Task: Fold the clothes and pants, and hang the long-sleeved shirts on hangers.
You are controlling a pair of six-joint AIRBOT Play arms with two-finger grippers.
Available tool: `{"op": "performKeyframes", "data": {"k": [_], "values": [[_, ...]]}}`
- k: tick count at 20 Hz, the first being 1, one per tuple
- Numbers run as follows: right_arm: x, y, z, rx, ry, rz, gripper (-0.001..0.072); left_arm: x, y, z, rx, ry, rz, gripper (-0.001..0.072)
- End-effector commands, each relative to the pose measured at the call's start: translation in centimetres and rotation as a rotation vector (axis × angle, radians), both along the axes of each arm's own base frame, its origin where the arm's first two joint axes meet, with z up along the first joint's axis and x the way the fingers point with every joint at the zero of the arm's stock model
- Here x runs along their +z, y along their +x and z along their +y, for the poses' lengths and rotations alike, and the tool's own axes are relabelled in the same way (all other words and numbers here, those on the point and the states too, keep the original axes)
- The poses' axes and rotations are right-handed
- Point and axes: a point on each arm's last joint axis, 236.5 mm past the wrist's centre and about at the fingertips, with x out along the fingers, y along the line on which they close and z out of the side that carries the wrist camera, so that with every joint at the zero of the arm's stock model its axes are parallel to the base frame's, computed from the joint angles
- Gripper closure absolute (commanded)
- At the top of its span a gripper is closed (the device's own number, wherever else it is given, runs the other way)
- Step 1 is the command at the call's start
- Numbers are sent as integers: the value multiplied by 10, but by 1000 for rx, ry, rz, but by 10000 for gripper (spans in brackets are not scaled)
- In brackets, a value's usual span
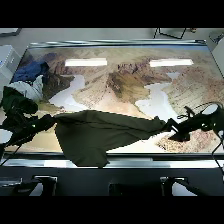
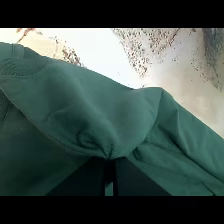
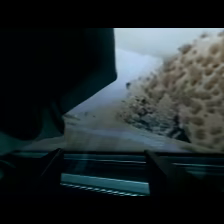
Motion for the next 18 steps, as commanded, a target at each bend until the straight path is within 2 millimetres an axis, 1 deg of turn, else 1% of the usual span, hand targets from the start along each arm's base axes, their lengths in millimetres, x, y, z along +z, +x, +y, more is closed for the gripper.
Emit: {"op": "performKeyframes", "data": {"k": [1, 5, 6, 7, 8, 9, 10, 11, 13, 14, 15, 16, 17, 18], "values": [[-19, 5, 47, -82, 158, -77, 157, -1, -2, -1, -6, -4, 9, 687], [-34, 23, 69, -54, 85, -149, 184, -2, -3, -2, -9, -5, 13, 686], [-35, 25, 75, -48, 76, -159, 225, -2, -3, -2, -8, -5, 13, 686], [-35, 26, 83, -44, 82, -161, 311, -2, -3, -2, -8, -5, 13, 686], [-31, 26, 90, -45, 102, -158, 424, -2, -3, -2, -8, -5, 13, 686], [-25, 23, 95, -37, 132, -145, 603, -2, -3, -2, -8, -5, 13, 686], [-17, 20, 97, -13, 147, -142, 654, -2, -3, -2, -8, -4, 12, 686], [-5, 20, 99, 15, 157, -153, 673, -2, -2, -2, -8, -4, 11, 686], [24, 34, 97, 61, 152, -231, 674, 2, 0, -1, -8, 2, -2, 686], [46, 45, 96, 83, 141, -298, 674, 9, 4, 0, -21, 20, -29, 686], [72, 59, 92, 106, 119, -378, 674, 22, 10, 2, -34, 40, -69, 687], [100, 74, 87, 126, 86, -469, 674, 41, 19, 4, -39, 57, -122, 687], [136, 91, 80, 146, 36, -584, 674, 73, 32, 6, -35, 71, -198, 687], [176, 106, 72, 161, -23, -702, 674, 110, 43, 9, -28, 87, -282, 687]]}}
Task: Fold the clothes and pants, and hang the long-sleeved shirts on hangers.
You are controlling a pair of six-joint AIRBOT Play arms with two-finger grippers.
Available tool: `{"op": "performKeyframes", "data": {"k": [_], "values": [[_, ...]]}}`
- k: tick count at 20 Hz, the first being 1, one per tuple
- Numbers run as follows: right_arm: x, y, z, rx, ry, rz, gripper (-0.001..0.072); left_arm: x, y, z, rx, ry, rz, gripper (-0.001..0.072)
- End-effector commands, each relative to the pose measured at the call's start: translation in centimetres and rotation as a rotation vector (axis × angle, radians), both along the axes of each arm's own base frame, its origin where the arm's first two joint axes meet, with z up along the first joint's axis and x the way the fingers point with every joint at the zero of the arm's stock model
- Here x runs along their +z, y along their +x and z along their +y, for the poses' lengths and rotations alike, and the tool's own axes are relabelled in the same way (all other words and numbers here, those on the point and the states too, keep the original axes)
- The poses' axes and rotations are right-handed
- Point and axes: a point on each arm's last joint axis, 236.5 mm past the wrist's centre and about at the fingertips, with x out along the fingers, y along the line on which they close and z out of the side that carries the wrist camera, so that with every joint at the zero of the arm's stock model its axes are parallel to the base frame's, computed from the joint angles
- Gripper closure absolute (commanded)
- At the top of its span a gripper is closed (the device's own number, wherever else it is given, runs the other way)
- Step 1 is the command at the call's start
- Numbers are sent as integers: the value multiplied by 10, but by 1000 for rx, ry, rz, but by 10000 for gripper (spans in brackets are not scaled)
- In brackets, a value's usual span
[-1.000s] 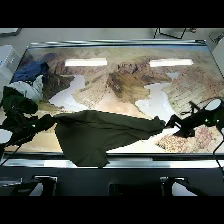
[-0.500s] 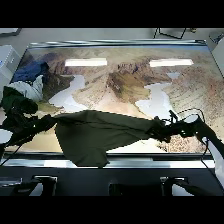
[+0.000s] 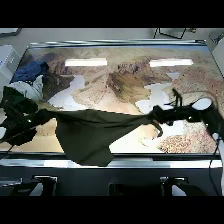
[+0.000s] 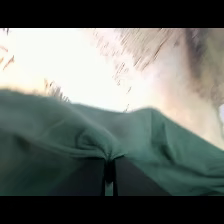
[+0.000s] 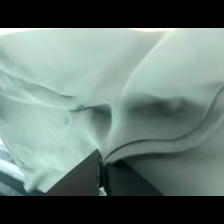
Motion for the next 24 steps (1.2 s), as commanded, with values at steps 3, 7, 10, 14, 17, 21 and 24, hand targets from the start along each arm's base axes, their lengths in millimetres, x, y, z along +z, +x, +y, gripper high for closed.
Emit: {"op": "performKeyframes", "data": {"k": [3, 7, 10, 14, 17, 21, 24], "values": [[222, 48, -48, -28, -306, -624, 674, 217, 36, 11, 3, 123, -512, 687], [342, -2, -85, -163, -500, -860, 674, 408, -20, 16, 49, 244, -931, 687], [317, -52, -91, -162, -529, -691, 674, 480, -72, 14, 77, 293, -1112, 687], [241, -98, -88, -56, -515, -310, 674, 489, -80, 17, 83, 349, -1123, 687], [155, -107, -72, 19, -425, -42, 675, 408, -25, 15, -16, 378, -850, 687], [32, -58, -49, -71, -267, -1, 674, 230, 65, 19, -116, 310, -395, 686], [-21, -13, -44, -237, -166, -30, 673, 94, 103, 17, -149, 205, -98, 686]]}}
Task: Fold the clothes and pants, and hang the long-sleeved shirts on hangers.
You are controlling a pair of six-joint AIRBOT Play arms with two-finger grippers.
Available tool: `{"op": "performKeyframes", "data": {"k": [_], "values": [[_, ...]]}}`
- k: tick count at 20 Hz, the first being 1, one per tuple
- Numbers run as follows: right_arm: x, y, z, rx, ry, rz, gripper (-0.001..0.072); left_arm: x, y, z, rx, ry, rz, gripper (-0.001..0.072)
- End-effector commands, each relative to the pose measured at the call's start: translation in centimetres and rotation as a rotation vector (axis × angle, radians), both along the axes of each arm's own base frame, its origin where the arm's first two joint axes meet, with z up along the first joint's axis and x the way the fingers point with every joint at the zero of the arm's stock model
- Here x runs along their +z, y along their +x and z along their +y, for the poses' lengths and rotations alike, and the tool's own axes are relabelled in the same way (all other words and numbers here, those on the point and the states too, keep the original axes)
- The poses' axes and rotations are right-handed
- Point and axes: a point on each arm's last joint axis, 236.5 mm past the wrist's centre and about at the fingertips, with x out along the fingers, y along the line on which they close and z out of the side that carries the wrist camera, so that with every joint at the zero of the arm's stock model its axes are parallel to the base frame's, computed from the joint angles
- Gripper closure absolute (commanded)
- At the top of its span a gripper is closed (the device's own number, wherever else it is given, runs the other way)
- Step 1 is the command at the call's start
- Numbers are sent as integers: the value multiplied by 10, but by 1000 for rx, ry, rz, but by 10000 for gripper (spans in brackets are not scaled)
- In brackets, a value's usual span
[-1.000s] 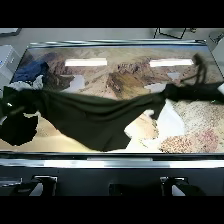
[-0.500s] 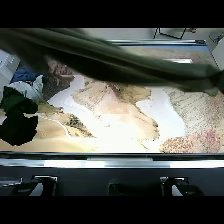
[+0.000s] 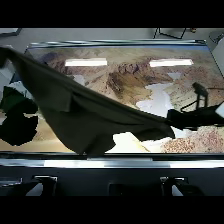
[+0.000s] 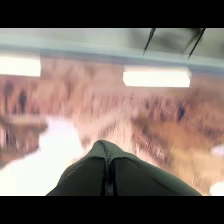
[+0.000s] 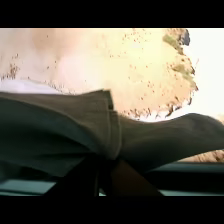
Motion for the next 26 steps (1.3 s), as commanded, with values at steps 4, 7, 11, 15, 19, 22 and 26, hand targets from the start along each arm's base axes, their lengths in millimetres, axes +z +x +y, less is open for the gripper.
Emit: {"op": "performKeyframes", "data": {"k": [4, 7, 11, 15, 19, 22, 26], "values": [[-102, 54, 24, -251, 225, 75, 673, -250, 33, -27, -38, -246, 598, 686], [-128, 54, 32, -280, 275, 165, 672, -300, 25, -45, -67, -351, 764, 655], [-88, 75, 14, -123, 220, 81, 105, -301, 7, -29, -80, -400, 881, -3], [-52, 48, -119, -240, 43, 176, 46, -297, -59, 46, -34, -364, 1092, -2], [-85, -14, -158, -369, 98, 344, 42, -333, -121, 43, -4, -394, 1194, -1], [-109, -27, -137, -344, 160, 377, 37, -368, -153, -17, -70, -517, 1228, 1], [-121, -18, -121, -380, 234, 335, 24, -390, -151, -71, -83, -561, 1179, 2]]}}
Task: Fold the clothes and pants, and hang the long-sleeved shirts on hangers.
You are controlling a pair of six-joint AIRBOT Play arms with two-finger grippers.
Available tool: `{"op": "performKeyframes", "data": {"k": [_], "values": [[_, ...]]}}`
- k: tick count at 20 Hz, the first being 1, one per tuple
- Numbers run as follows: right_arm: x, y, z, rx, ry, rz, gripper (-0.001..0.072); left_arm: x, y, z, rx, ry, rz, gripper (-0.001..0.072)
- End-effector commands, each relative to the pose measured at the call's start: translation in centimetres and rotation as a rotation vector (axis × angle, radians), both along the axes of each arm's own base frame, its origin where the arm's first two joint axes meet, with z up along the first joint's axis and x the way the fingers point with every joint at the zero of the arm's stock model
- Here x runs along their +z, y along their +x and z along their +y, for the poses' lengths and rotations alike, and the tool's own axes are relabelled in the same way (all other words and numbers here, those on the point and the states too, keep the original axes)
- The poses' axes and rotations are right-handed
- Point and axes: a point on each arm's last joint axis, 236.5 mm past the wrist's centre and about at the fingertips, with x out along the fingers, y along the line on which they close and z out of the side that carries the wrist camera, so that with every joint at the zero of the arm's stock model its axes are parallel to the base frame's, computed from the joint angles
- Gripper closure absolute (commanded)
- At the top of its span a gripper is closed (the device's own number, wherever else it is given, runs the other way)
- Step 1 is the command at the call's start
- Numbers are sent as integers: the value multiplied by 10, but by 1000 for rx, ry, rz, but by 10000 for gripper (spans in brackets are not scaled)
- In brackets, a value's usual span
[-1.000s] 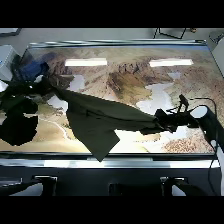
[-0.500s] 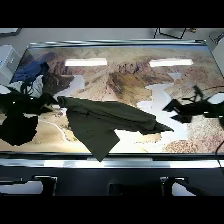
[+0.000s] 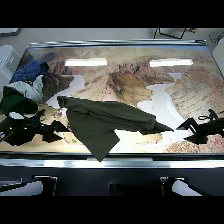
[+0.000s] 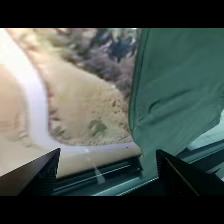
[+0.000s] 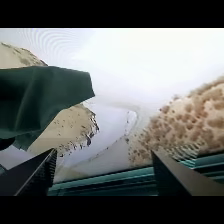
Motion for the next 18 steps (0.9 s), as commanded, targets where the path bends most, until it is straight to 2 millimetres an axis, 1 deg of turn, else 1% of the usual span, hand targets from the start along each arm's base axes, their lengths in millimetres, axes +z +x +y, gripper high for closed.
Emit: {"op": "performKeyframes", "data": {"k": [1, 2, 3, 5, 6, 7, 8, 9, 12, 13, 14, 16, 18], "values": [[-10, 3, 8, -40, 40, -30, 24, -17, 3, -41, 37, -20, -53, 4], [-9, 7, 9, -47, 45, -47, 24, -17, 11, -49, 49, -17, -80, 75], [-9, 12, 10, -49, 50, -70, 24, -17, 19, -57, 64, -15, -106, 126], [-9, 22, 12, -87, 64, -106, 22, -18, 30, -67, 86, 3, -143, 128], [-12, 25, 14, -110, 70, -119, 18, -20, 34, -69, 104, 18, -147, 163], [-16, 27, 15, -129, 73, -131, 14, -22, 37, -68, 119, 29, -150, 434], [-20, 28, 17, -143, 79, -140, 14, -21, 39, -68, 116, 31, -160, 674], [-23, 29, 19, -156, 87, -147, 15, -19, 41, -68, 107, 32, -173, 687], [-29, 33, 30, -196, 132, -186, 16, -13, 46, -69, 89, 29, -202, 687], [-32, 33, 31, -212, 137, -187, 22, -11, 46, -70, 85, 28, -210, 687], [-34, 34, 32, -226, 138, -188, 45, -8, 46, -70, 73, 27, -224, 687], [-37, 36, 36, -222, 128, -193, 47, 1, 47, -71, 46, 26, -270, 687], [-41, 47, 50, -175, 94, -214, 49, 13, 50, -71, 42, 27, -314, 687]]}}
